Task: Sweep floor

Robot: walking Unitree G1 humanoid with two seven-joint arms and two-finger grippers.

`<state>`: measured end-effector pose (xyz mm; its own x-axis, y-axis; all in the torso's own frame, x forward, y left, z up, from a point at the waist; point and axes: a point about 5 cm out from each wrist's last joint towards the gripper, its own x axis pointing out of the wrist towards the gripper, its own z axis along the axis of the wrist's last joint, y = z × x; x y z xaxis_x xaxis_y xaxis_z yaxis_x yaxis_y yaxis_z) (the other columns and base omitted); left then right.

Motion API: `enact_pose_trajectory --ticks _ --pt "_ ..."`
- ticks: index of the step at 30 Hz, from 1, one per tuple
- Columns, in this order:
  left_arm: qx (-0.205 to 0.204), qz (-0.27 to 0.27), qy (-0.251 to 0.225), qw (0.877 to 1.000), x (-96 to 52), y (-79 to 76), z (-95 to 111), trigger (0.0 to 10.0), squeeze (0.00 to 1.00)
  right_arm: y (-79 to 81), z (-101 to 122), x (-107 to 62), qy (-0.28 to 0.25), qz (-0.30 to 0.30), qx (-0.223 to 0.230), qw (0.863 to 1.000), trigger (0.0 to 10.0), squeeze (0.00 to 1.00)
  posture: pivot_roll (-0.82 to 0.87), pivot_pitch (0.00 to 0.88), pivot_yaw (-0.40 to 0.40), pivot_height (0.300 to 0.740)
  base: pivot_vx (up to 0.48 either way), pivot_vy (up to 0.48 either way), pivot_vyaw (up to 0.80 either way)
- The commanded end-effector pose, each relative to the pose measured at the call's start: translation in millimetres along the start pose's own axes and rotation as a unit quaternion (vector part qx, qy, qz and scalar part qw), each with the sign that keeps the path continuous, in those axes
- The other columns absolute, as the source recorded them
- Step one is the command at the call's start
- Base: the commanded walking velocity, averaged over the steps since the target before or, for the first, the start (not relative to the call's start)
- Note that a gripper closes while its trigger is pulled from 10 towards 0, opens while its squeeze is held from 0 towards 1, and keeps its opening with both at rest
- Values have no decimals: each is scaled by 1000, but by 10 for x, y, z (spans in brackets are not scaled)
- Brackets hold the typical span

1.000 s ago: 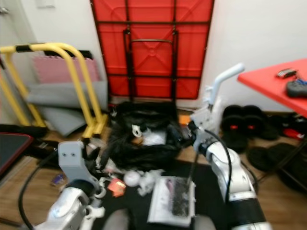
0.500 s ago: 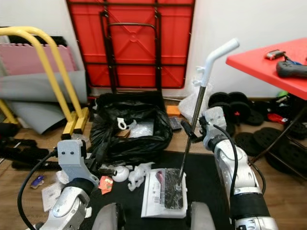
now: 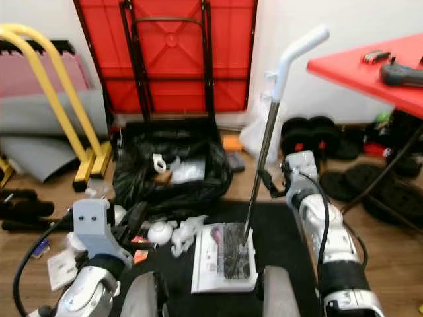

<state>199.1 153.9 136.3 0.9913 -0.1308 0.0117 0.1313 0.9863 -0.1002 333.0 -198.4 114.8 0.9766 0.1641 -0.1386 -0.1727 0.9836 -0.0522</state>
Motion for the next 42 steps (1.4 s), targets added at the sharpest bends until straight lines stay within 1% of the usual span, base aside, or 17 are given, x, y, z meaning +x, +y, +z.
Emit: enact_pose_trajectory --ticks 1,4,6,7,8,9,11,14,15,19,21,24,31,32,35,39,42 --pt "-4 -45 6 999 -35 -89 18 10000 0 22 -45 17 3 -3 1 1000 10000 0 10 123 -8 480 0 0 0" --pt "-12 -56 5 998 -101 -132 55 10000 0 34 -40 64 1 -11 -4 1000 10000 0 19 154 9 470 0 0 0" --pt "-12 -56 5 998 -101 -132 55 10000 0 34 -40 64 1 -11 -4 1000 10000 0 19 154 9 470 0 0 0" --pt "-17 -59 5 998 -131 -149 69 10000 0 42 35 134 -9 -19 -1 1000 10000 0 21 168 15 465 0 0 0" --pt "-17 -59 5 998 -131 -149 69 10000 0 42 35 134 -9 -19 -1 1000 10000 0 21 168 15 465 0 0 0" --pt "-21 -66 6 998 -164 -177 84 10000 0 61 121 209 -19 -23 3 1000 10000 0 32 183 17 460 0 0 0" --pt "-21 -66 6 998 -164 -177 84 10000 0 61 121 209 -19 -23 3 1000 10000 0 32 183 17 460 0 0 0" --pt "-26 -72 13 997 -247 -223 114 10000 0 211 226 389 -22 -19 10 1000 10000 0 54 207 16 445 0 0 0" --pt "-26 -72 13 997 -247 -223 114 10000 0 211 226 389 -22 -19 10 1000 10000 0 54 207 16 445 0 0 0" --pt "-26 -70 19 997 -303 -233 144 10000 0 355 284 481 -23 0 6 1000 10000 0 63 222 20 425 0 0 0" --pt "-26 -70 19 997 -303 -233 144 10000 0 355 284 481 -23 0 6 1000 10000 0 63 222 20 425 0 0 0" --pt "-26 -70 23 997 -333 -235 153 10000 0 497 340 531 -26 35 -5 999 10000 0 71 229 24 415 0 0 0" --pt "-27 -70 28 997 -367 -238 166 10000 0 535 369 560 -32 32 -11 999 10000 0 77 243 30 410 0 0 0" --pt "-28 -70 30 997 -379 -241 172 10000 0 532 402 572 -44 26 0 999 10000 0 77 243 32 410 0 0 0" --pt "-28 -70 31 997 -385 -244 173 10000 0 542 435 582 -55 24 4 998 10000 0 76 240 35 410 0 0 0" --pt "-30 -72 35 996 -382 -258 168 10000 0 614 520 611 -77 25 1 997 10000 0 74 230 28 410 0 0 0" --pt "-30 -72 35 996 -382 -258 168 10000 0 614 520 611 -77 25 1 997 10000 0 74 230 28 410 0 0 0"
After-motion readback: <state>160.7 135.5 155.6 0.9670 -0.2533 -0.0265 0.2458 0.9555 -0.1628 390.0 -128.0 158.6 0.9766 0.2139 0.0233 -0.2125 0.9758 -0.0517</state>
